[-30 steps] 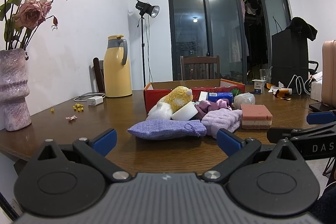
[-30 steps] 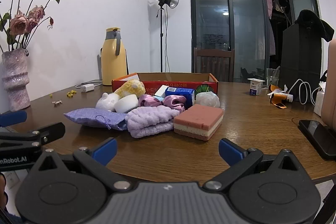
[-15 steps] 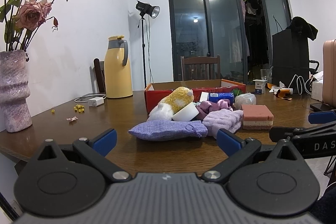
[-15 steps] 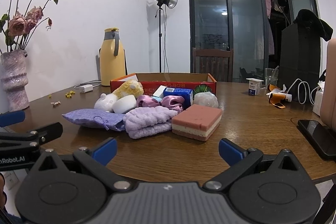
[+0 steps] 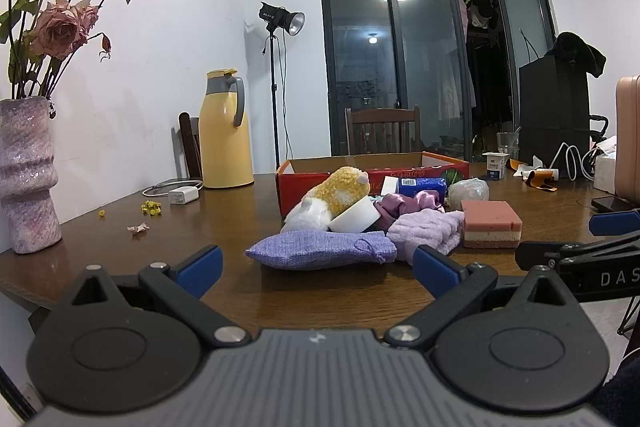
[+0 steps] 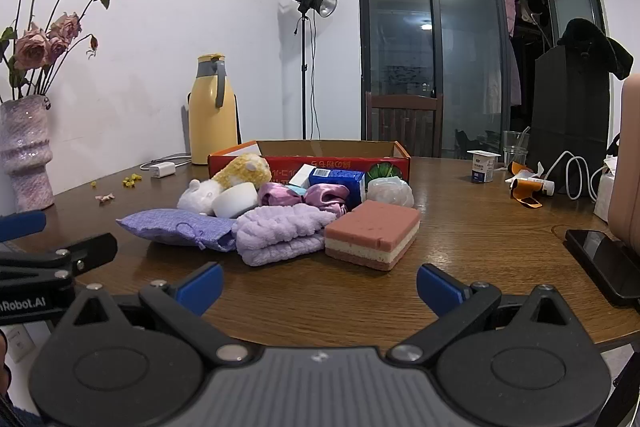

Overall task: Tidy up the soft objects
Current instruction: 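Reach the right gripper to the lavender fabric sachet and close on it, then lift the lavender sachet with the right gripper and carry it over the box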

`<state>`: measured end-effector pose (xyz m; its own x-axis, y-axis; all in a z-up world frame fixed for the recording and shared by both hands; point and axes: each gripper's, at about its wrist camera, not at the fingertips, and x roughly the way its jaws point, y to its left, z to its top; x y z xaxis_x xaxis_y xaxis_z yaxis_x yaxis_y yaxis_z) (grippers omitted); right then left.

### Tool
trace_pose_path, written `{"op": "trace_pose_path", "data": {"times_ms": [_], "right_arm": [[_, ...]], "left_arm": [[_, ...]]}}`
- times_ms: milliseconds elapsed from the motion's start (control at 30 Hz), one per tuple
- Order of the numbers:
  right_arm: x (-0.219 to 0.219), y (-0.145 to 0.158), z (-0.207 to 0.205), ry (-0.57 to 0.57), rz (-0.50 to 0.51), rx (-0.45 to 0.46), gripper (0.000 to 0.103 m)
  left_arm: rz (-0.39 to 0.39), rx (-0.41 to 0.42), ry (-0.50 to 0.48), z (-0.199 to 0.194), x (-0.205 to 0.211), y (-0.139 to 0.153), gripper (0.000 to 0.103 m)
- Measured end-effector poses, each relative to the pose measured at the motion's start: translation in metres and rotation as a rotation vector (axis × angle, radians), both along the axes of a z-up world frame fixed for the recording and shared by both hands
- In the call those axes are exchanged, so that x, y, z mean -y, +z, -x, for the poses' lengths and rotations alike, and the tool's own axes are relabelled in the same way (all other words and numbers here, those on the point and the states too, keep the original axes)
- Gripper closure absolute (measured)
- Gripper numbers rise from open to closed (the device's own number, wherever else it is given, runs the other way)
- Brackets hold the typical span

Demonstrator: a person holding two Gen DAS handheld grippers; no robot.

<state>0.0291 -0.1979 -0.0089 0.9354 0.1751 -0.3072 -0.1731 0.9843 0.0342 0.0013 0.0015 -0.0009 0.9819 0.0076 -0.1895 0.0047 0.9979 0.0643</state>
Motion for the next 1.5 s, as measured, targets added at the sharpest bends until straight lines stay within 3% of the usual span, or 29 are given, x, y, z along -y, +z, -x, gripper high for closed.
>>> {"op": "trace_pose_path", "data": {"times_ms": [200,267,367,433,600,733,767,833,900,967,1067,1100,1133,1400,1500], "right_arm": [[0.002,0.01,-0.02,-0.005,0.027,0.018,0.0],[0.003,0.013,-0.036,-0.008,0.033,0.018,0.0],[0.005,0.013,-0.06,0.034,-0.005,-0.016,0.004],[0.002,0.014,-0.075,0.067,-0.018,-0.038,0.021],[-0.024,0.019,-0.103,0.195,-0.012,-0.044,0.052],[-0.061,0.019,-0.124,0.337,0.049,-0.059,0.053],[-0.07,0.017,-0.129,0.353,0.07,-0.061,0.053],[-0.088,0.013,-0.14,0.383,0.086,-0.083,0.053],[-0.098,0.007,-0.146,0.407,0.088,-0.121,0.054],[-0.106,0.001,-0.147,0.431,0.091,-0.143,0.058],[-0.106,-0.004,-0.141,0.477,0.089,-0.171,0.076],[-0.106,-0.005,-0.138,0.485,0.09,-0.181,0.089],[-0.104,-0.006,-0.134,0.495,0.085,-0.194,0.093],[-0.07,0.002,-0.081,0.511,0.06,-0.173,0.09],[-0.058,0.015,-0.079,0.465,0.024,-0.142,0.088]], "left_arm": [[0.046,0.036,0.02,-0.033,-0.018,0.018,0.0],[0.051,-0.005,0.03,-0.06,-0.025,0.025,0.0],[0.131,-0.08,-0.009,-0.093,-0.041,0.028,0.0],[0.185,-0.134,-0.012,-0.113,-0.052,0.026,0.001],[0.226,-0.189,-0.023,-0.137,-0.072,0.021,0.004],[0.354,-0.249,-0.066,-0.149,-0.099,0.015,0.005],[0.398,-0.278,-0.077,-0.154,-0.106,0.011,0.009],[0.454,-0.345,-0.101,-0.163,-0.115,0.005,0.037],[0.49,-0.394,-0.119,-0.165,-0.121,-0.001,0.048],[0.511,-0.393,-0.146,-0.161,-0.124,-0.005,0.056],[0.49,-0.399,-0.191,-0.15,-0.119,-0.004,0.084],[0.488,-0.41,-0.201,-0.145,-0.117,-0.005,0.088],[0.49,-0.419,-0.214,-0.141,-0.115,-0.006,0.089],[0.471,-0.448,-0.303,-0.096,-0.093,-0.002,0.091],[0.415,-0.448,-0.262,-0.093,-0.099,0.003,0.09]]}}
